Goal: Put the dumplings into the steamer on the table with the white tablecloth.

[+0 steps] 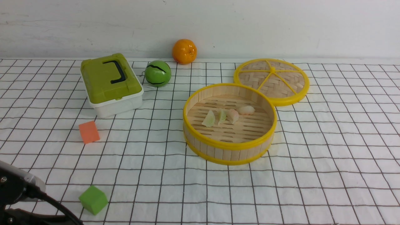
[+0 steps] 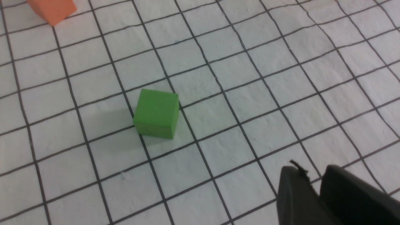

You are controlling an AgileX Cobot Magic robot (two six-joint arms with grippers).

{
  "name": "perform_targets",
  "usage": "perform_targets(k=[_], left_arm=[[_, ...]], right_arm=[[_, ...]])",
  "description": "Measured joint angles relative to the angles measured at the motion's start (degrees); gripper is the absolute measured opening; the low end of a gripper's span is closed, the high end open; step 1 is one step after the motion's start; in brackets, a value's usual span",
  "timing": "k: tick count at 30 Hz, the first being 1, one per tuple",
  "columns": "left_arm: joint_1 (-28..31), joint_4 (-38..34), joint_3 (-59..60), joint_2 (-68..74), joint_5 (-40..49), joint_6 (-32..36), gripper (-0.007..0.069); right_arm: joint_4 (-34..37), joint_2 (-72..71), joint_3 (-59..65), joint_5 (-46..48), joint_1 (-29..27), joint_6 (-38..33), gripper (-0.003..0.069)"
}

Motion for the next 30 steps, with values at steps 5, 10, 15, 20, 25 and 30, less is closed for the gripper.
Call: perform_targets(k=[5, 10, 15, 20, 25, 30], left_arm=[[0.0, 0.0, 0.0, 0.0, 0.0, 0.0, 0.0129], [0.0, 0.0, 0.0, 0.0, 0.0, 0.0, 0.0135], [0.0, 0.0, 0.0, 0.0, 0.0, 0.0, 0.0139], [0.0, 0.0, 0.0, 0.0, 0.0, 0.0, 0.0144], [0.0, 0.0, 0.0, 0.0, 0.0, 0.0, 0.0146], [0.0, 0.0, 0.0, 0.0, 0.0, 0.0, 0.0146]], right_arm=[[0.0, -7.2, 9.7, -5.5, 0.0, 0.0, -0.0004], [3.1, -10.4, 15.3, -8.1, 0.0, -0.7, 0.0], [-0.6, -10.4, 15.8, -10.2, 0.0, -1.1, 0.0004], [-7.2, -11.2, 16.4, -14.6, 0.1, -0.6, 0.0007], [-12.8, -15.6, 22.9, -31.6, -1.7, 10.1, 0.0008], [-23.9, -23.0, 35.0, -49.0, -5.5, 28.4, 0.001]])
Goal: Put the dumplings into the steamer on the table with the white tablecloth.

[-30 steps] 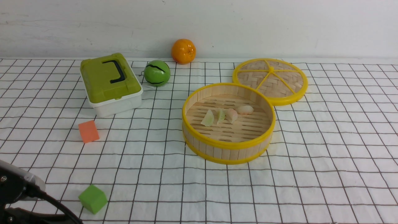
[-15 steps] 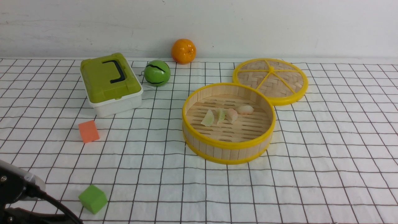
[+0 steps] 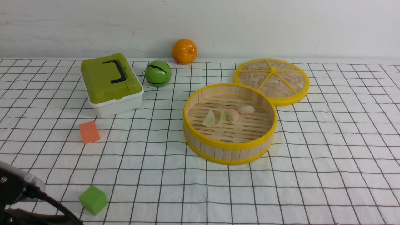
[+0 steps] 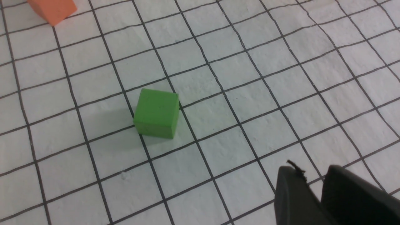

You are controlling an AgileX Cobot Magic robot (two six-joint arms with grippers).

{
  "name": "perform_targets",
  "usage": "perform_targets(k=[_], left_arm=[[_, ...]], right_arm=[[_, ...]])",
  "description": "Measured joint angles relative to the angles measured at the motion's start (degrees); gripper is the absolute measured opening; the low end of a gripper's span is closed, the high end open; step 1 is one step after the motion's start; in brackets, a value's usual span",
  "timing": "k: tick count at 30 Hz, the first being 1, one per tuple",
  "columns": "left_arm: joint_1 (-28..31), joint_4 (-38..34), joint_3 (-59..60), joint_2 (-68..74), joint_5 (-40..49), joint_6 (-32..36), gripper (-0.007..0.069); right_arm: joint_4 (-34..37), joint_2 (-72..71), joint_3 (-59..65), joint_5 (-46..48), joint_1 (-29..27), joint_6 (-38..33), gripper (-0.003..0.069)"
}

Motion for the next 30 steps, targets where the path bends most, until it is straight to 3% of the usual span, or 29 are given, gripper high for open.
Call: perform_targets(k=[4, 7, 9, 13, 20, 30], left_arm=[[0.0, 0.0, 0.0, 0.0, -0.1, 0.0, 0.015], [0.0, 0.0, 0.0, 0.0, -0.1, 0.0, 0.0155], [0.0, 0.0, 0.0, 0.0, -0.1, 0.0, 0.0155], [0.0, 0.0, 0.0, 0.0, -0.1, 0.0, 0.0156], [0.0, 0.0, 0.0, 0.0, -0.1, 0.0, 0.0164], [0.0, 0.0, 0.0, 0.0, -0.1, 0.0, 0.0174]], right_arm=[[-2.2, -4.5, 3.4, 5.5, -1.0, 10.0, 0.001], [0.2, -5.0, 3.6, 14.3, -1.0, 12.7, 0.001], [1.7, -5.0, 3.4, 15.4, -1.0, 12.7, 0.001], [4.8, -5.0, 3.3, 16.0, -1.0, 10.0, 0.001], [10.4, -5.0, 3.2, 16.4, -1.0, -0.8, 0.0013], [10.7, -5.0, 3.2, 16.5, -1.0, -2.5, 0.0023]])
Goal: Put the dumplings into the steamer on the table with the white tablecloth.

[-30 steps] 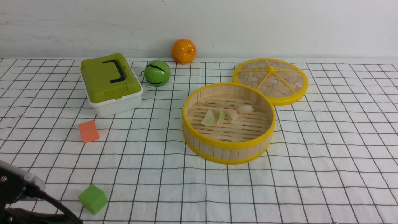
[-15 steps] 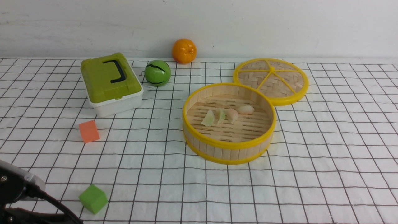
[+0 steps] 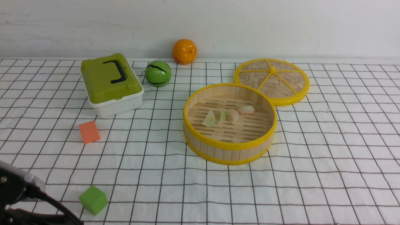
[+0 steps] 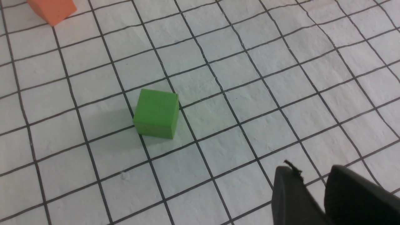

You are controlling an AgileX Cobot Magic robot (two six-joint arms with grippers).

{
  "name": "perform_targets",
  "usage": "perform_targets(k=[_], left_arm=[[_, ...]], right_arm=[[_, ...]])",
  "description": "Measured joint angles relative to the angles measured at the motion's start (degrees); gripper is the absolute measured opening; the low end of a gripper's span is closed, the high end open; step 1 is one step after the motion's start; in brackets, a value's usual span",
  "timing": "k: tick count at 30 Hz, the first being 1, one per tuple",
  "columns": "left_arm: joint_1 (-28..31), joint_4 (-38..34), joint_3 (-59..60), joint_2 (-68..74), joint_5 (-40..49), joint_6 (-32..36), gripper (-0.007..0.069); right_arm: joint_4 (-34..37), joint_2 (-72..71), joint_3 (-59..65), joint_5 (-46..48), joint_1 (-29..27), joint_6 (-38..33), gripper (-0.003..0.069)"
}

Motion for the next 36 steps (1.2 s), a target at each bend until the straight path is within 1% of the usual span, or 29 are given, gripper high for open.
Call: perform_targets(k=[14, 17, 22, 24, 25, 27, 28, 29, 30, 31, 33, 34, 36], left_arm=[[0.0, 0.0, 1.5, -1.3, -0.6, 0.0, 0.0174], [0.0, 0.7, 3.7, -4.0, -0.6, 0.0, 0.0174], [1.2, 2.8, 7.4, -17.4, -1.9, -2.0, 0.0174], [3.2, 3.3, 8.0, -22.2, -2.2, -2.2, 0.0174], [4.9, 3.4, 8.4, -24.5, -2.3, -2.3, 0.0174], [10.2, 3.1, 9.6, -29.2, -2.4, -2.7, 0.0174], [10.7, 3.0, 9.9, -29.9, -2.4, -2.7, 0.0174], [13.3, 2.4, 10.3, -31.1, -2.5, -2.7, 0.0174], [17.4, 1.3, 11.5, -33.5, -3.1, -2.6, 0.0171], [19.3, 0.3, 12.2, -34.6, -3.6, -2.4, 0.0165], [23.3, -1.9, 14.5, -37.0, -5.2, -1.2, 0.0132], [23.7, -1.9, 14.8, -37.2, -5.3, -1.1, 0.0127], [26.5, -4.7, 18.0, -37.9, -7.6, 1.9, 0.0062]], right_arm=[[0.1, 0.0, 0.0, 0.0, 0.0, 0.0, 0.0042], [0.1, 0.0, 0.0, 0.0, 0.0, 0.0, 0.0046], [0.2, 0.0, 0.0, 0.0, -0.2, 0.0, 0.0055], [0.2, 0.0, 0.0, 0.0, -0.3, 0.0, 0.0058], [0.2, 0.0, 0.0, 0.0, -0.3, 0.0, 0.006], [0.2, 0.0, 0.0, 0.0, -0.3, 0.0, 0.0062], [0.2, 0.0, 0.0, 0.0, -0.3, 0.0, 0.0062], [0.2, 0.0, 0.0, 0.0, -0.3, 0.0, 0.0063], [0.2, 0.0, 0.0, 0.0, -0.3, 0.0, 0.0066], [0.2, 0.0, 0.0, 0.0, -0.3, 0.0, 0.0067], [0.2, 0.0, 0.0, 0.0, -0.3, 0.0, 0.0069], [0.2, 0.0, 0.0, 0.0, -0.3, 0.0, 0.007], [0.2, 0.0, 0.0, 0.0, -0.3, 0.0, 0.0073]])
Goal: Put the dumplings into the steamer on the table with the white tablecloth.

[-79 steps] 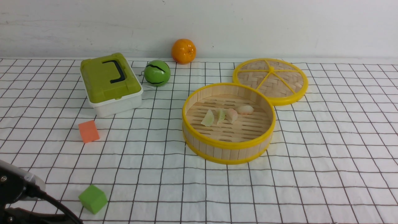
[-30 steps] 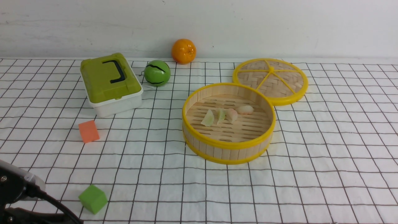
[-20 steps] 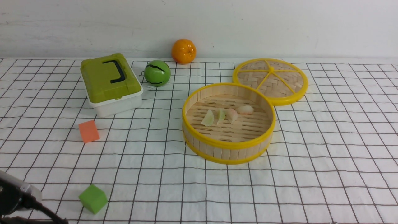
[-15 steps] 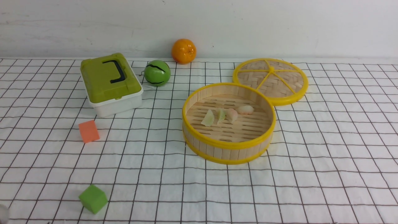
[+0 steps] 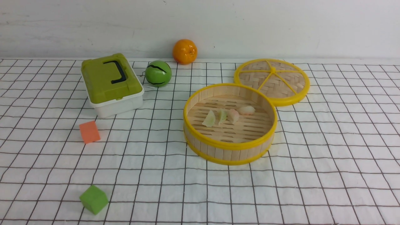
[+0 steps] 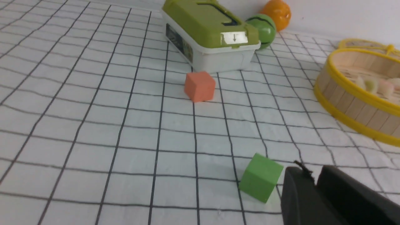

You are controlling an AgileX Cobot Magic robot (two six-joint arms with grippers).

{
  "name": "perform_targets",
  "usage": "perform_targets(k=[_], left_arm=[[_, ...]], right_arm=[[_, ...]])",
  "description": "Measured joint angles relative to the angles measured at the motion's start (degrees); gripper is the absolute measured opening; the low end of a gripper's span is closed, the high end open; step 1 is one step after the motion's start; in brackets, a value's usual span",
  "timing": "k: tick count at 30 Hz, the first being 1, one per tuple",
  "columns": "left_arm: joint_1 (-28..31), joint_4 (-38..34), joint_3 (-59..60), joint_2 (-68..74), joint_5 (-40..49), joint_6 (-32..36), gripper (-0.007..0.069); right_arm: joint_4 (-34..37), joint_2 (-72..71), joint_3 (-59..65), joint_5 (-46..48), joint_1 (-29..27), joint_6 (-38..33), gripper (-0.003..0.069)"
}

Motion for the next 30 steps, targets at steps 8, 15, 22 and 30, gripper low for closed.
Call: perform_targets(k=[8, 15, 22, 30], left_arm=[[1.3, -7.3, 8.3, -0.1, -2.7, 12.6, -0.0012], [1.3, -9.1, 8.3, -0.1, -2.8, 15.7, -0.0012], [1.3, -9.4, 8.3, -0.1, -2.8, 15.9, -0.0012], [1.3, -9.4, 8.3, -0.1, -2.8, 15.9, -0.0012]], right_arm=[[0.0, 0.0, 0.0, 0.0, 0.0, 0.0, 0.0085], [0.0, 0.0, 0.0, 0.0, 0.0, 0.0, 0.0093], [0.0, 0.0, 0.0, 0.0, 0.0, 0.0, 0.0101], [0.0, 0.0, 0.0, 0.0, 0.0, 0.0, 0.0108]])
